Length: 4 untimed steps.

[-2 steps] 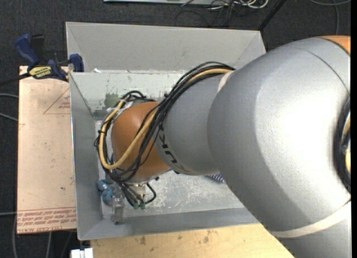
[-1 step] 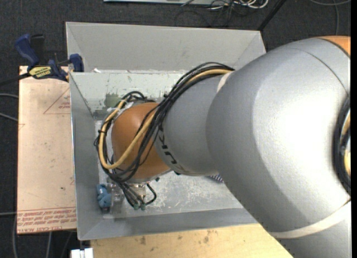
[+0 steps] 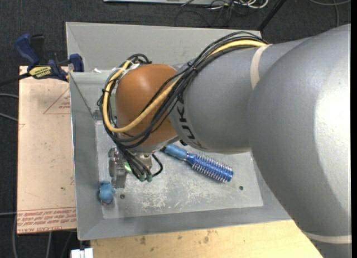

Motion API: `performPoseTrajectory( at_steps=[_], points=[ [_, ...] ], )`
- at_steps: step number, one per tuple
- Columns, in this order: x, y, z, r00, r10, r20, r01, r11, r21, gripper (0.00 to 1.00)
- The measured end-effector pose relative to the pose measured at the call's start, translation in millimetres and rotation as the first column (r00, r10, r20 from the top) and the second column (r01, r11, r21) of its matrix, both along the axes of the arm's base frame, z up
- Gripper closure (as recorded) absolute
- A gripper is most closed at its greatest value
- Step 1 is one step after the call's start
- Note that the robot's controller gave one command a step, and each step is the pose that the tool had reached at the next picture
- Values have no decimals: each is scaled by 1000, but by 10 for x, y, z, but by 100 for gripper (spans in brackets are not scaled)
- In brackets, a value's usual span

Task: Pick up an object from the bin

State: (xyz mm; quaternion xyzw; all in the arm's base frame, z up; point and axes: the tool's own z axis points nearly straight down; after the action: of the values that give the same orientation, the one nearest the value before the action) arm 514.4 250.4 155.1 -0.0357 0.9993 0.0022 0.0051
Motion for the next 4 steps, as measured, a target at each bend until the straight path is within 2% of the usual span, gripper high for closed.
performPoseTrajectory(
  at_steps=[1, 2, 3, 4],
  points=[
    [-27, -7, -51, 1000, 0, -10, 0, 1000, -4, 0],
    [-233, 20, -818, 1000, 28, -14, -28, 1000, -6, 0],
    [-215, 23, -778, 1000, 27, -10, -27, 1000, -4, 100],
    [62, -79, 272, 999, 34, 1, -34, 999, 0, 100]
  ],
)
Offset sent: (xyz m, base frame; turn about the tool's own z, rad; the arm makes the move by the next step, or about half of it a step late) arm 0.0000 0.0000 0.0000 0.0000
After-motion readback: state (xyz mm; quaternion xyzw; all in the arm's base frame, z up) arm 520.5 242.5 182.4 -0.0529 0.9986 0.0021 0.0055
